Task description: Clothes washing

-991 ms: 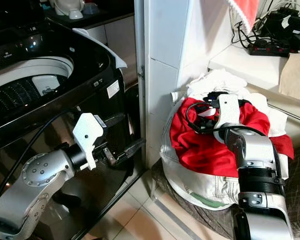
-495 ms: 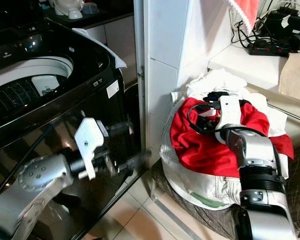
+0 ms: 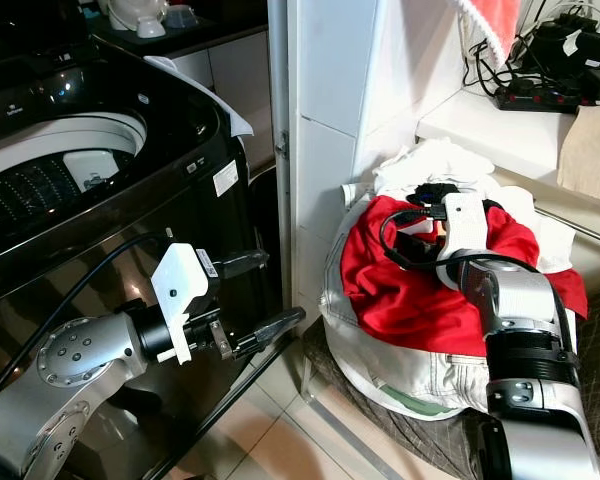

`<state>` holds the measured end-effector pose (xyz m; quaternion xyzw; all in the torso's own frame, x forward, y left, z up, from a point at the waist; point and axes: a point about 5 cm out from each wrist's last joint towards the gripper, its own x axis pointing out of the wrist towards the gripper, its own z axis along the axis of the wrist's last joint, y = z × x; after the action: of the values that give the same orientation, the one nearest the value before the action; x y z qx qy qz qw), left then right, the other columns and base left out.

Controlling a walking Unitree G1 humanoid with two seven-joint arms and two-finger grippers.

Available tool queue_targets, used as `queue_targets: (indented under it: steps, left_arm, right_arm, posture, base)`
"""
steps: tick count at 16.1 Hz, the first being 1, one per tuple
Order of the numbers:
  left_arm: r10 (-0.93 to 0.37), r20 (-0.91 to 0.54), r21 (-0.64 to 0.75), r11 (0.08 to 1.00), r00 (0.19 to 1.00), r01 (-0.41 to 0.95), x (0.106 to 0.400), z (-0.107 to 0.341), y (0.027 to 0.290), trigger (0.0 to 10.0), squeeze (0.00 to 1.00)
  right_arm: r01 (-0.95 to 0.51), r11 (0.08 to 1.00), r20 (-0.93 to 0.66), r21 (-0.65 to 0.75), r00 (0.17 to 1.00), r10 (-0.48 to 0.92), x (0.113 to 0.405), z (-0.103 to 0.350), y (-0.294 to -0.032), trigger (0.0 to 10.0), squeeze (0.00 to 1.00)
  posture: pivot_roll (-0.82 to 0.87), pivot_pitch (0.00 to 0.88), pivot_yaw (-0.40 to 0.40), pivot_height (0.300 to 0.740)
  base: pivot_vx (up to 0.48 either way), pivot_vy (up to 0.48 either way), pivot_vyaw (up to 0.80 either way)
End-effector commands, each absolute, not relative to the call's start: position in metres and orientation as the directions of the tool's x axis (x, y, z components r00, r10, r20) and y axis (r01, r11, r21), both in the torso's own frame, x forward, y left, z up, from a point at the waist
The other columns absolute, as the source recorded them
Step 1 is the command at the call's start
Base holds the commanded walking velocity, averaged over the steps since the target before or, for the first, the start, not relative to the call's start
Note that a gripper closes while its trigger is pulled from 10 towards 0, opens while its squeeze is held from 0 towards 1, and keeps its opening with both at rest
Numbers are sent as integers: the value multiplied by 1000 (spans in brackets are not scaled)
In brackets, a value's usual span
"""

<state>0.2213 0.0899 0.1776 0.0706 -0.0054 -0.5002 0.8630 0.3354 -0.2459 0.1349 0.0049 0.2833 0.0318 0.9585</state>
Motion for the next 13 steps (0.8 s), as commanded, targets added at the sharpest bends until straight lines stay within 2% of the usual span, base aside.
queue_targets:
  steps: [1,7,9,13]
  left_arm:
    - [-873,-67,135,473,484,871,220,179,89,10000,0]
    - [-874,-65,134,470,481,873,219,179,88,10000,0]
    - [-870,-61,136,478,489,868,219,180,89,10000,0]
    - [-865,-60,136,487,498,863,219,181,91,10000,0]
  right_arm:
    - [-75,997,-544,31,835,80,334,140,-245,0,0]
    - [-85,994,-527,62,843,105,324,153,-246,0,0]
    - [-67,985,-481,158,866,136,318,171,-249,0,0]
    - [-49,967,-425,251,892,156,305,193,-253,0,0]
  posture:
    - [-43,0,24,740]
    - [-49,0,20,740]
    - [-47,0,14,740]
    - [-46,0,13,740]
  base:
    - [0,0,0]
    - [0,0,0]
    - [0,0,0]
    - [0,0,0]
